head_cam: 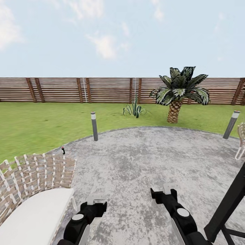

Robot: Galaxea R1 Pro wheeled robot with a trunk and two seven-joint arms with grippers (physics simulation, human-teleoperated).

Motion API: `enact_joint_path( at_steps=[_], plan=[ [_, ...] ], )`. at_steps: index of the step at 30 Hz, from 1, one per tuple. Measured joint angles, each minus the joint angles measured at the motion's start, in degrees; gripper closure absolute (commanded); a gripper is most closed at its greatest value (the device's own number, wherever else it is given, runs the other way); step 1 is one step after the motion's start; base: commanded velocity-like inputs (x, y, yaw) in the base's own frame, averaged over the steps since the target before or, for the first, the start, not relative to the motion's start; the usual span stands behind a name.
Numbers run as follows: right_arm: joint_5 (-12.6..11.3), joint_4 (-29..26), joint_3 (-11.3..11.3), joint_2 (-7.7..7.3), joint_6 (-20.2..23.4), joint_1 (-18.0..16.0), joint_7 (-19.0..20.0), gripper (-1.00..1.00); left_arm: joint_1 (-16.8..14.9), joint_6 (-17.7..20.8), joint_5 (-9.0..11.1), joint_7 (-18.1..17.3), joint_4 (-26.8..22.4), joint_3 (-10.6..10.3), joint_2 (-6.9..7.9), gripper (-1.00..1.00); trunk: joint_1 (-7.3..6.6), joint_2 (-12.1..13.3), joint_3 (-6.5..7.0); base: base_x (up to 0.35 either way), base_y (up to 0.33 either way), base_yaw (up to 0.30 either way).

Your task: Pick up the pesticide atomizer in the garden and spray insectifuge to fully cover both potted plants in the garden.

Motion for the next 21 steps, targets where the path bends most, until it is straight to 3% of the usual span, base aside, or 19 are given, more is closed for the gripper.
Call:
enact_joint_path(
  at_steps=[7, 16, 21],
  plan=[
    [-0.1, 0.0, 0.0, 0.00, 2.5, 0.0, 0.1, -1.00, 0.0, -3.4, 0.3, 0.0, 0.0, -1.4, 0.04, -1.00, 0.00, 0.0, 0.00, 0.304, -0.140, -0.045],
    [0.1, 0.1, 1.7, -0.25, 2.3, 0.0, 0.3, -1.00, 0.0, -3.1, 0.7, -0.6, 0.5, -1.2, 0.00, -1.00, 0.00, 0.0, 0.00, 0.307, -0.038, -0.001],
    [0.1, 0.1, 1.7, -0.16, 3.2, 0.0, 0.1, -1.00, 0.0, -3.1, 0.7, -0.3, 0.5, -0.9, -0.01, -1.00, 0.00, 0.0, 0.00, 0.074, -0.013, 0.000]
  ],
)
